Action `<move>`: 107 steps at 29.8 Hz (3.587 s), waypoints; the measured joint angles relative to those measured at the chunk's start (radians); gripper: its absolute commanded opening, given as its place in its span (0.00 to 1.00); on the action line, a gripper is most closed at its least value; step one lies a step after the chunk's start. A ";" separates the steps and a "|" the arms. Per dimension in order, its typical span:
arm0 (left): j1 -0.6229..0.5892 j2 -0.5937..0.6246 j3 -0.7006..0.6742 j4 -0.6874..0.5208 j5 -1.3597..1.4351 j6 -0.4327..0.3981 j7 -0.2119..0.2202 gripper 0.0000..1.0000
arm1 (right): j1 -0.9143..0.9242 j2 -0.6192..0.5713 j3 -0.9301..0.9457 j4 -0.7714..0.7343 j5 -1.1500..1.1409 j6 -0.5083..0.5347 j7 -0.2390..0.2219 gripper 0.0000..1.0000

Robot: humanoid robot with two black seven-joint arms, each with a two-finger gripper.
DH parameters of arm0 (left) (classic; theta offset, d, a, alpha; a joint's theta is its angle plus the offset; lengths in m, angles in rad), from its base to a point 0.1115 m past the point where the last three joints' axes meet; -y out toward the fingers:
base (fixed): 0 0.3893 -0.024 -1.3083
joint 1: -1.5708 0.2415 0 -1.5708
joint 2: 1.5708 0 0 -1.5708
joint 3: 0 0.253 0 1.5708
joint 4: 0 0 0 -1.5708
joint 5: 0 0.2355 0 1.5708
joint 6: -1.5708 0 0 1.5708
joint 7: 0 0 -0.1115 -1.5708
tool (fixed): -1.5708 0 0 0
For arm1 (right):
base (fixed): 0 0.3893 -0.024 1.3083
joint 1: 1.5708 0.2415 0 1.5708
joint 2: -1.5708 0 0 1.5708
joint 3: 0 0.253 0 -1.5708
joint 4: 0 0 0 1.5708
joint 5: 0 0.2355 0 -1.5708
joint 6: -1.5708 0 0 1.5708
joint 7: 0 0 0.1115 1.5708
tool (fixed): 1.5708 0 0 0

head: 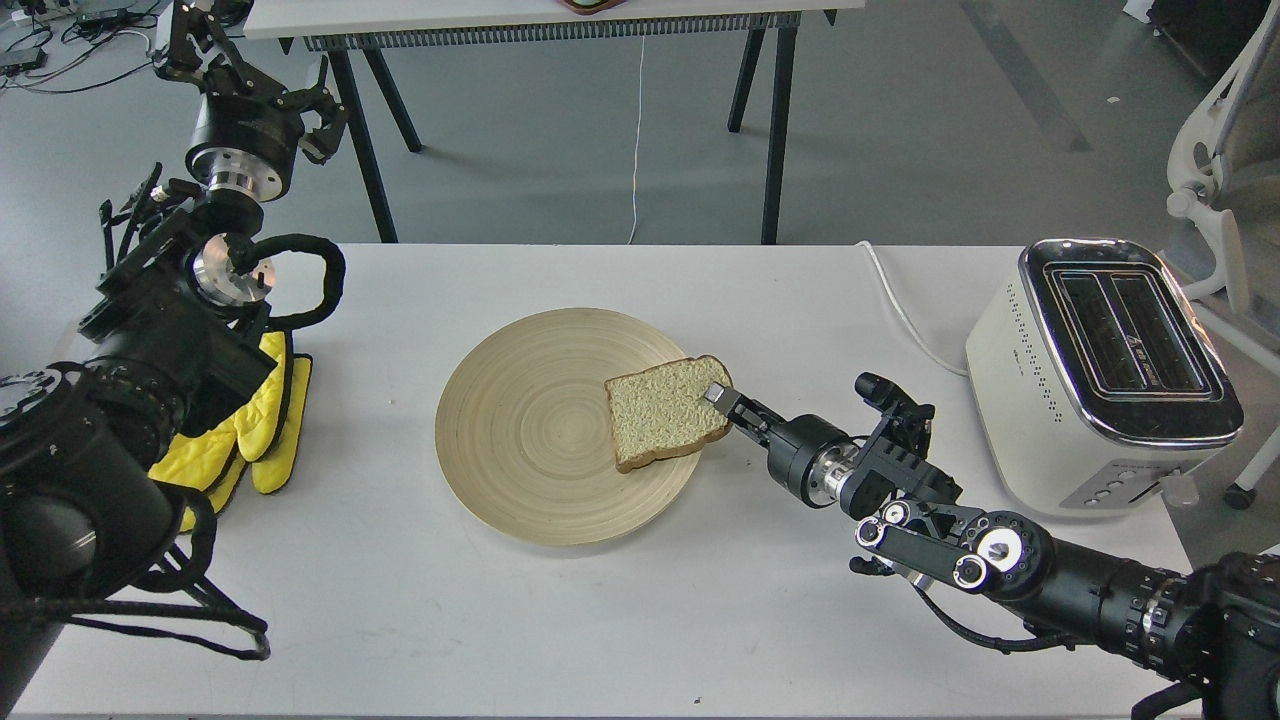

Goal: Put bread in toaster with right arm

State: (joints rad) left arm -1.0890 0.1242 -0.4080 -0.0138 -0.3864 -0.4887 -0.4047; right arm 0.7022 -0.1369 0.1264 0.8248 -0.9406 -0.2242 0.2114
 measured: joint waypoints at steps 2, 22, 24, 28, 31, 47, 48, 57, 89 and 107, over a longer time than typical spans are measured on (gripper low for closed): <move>0.000 0.000 0.000 0.000 0.000 0.000 0.000 1.00 | 0.000 0.000 0.000 -0.001 -0.001 0.000 0.000 0.08; 0.000 -0.002 -0.002 0.000 0.000 0.000 0.000 1.00 | 0.199 -0.314 -0.018 0.291 -0.038 -0.003 -0.001 0.04; 0.000 -0.001 -0.002 0.000 0.000 0.000 0.000 1.00 | 0.266 -0.410 -0.039 0.338 -0.042 0.001 -0.001 0.05; 0.000 0.000 -0.002 0.000 0.000 0.000 0.000 1.00 | 0.385 -0.597 -0.088 0.439 -0.047 0.017 -0.001 0.05; 0.000 0.000 -0.002 0.000 0.000 0.000 0.000 1.00 | 0.448 -0.739 -0.114 0.518 -0.083 0.050 -0.003 0.05; 0.000 -0.002 0.001 0.000 0.000 0.000 0.000 1.00 | 0.494 -1.252 -0.120 0.656 -0.437 0.221 -0.077 0.05; 0.000 -0.001 0.001 0.000 0.000 0.000 0.000 1.00 | 0.491 -1.266 -0.124 0.656 -0.437 0.229 -0.088 0.05; 0.000 -0.003 0.002 0.000 0.000 0.000 0.000 1.00 | 0.442 -1.265 -0.137 0.656 -0.413 0.237 -0.109 0.05; 0.000 -0.005 0.003 0.000 0.000 0.000 0.001 1.00 | 0.339 -1.090 0.010 0.595 -0.115 0.225 -0.118 0.99; 0.000 -0.003 0.000 0.000 0.000 0.000 0.001 1.00 | 0.335 -0.511 0.374 0.039 0.759 0.364 0.030 1.00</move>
State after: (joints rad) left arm -1.0892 0.1213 -0.4077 -0.0138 -0.3865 -0.4887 -0.4034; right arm 1.0373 -0.6475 0.5003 0.8634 -0.1812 0.1399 0.2413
